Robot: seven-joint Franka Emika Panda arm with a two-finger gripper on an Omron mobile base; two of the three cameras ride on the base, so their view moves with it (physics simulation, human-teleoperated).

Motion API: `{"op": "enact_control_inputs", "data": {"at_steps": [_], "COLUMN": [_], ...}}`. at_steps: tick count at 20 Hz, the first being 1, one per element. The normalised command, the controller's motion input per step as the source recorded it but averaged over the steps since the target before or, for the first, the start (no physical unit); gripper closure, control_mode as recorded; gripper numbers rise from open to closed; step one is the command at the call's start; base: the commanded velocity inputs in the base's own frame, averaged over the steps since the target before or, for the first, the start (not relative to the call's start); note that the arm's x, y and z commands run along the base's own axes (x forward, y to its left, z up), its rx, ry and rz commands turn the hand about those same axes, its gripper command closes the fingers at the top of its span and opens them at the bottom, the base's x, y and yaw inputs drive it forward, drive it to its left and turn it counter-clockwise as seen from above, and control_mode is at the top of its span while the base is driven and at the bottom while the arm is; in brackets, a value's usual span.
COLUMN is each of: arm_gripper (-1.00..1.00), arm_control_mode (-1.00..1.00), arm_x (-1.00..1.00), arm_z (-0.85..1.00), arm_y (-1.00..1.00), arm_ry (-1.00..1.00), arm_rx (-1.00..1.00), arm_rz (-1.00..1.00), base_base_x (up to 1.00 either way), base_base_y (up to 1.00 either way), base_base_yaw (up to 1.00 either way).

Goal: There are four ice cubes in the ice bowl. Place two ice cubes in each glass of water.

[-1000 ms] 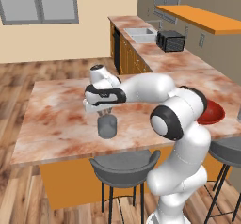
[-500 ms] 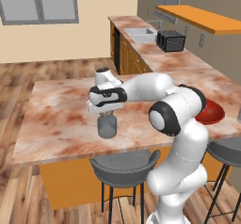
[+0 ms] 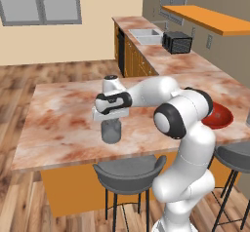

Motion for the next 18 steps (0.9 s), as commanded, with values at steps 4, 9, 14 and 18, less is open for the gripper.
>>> {"op": "enact_control_inputs", "data": {"at_steps": [4,9,14,18], "arm_gripper": [1.00,1.00,-1.00,-1.00], "arm_control_mode": [-1.00,-1.00,-1.00,-1.00], "arm_x": [0.10,0.07,0.02,0.00], "arm_z": [0.00,0.00,0.00,0.00], "arm_y": [0.00,0.00,0.00,0.00], "arm_ry": [0.00,0.00,0.00,0.00], "arm_rx": [0.02,0.02,0.02,0.01], "arm_rz": [0.00,0.00,0.00,0.00], "base_base_x": [0.00,0.00,0.00,0.00], "base_base_y": [0.00,0.00,0.00,0.00], "base_base_yaw": [0.00,0.00,0.00,0.00]}}
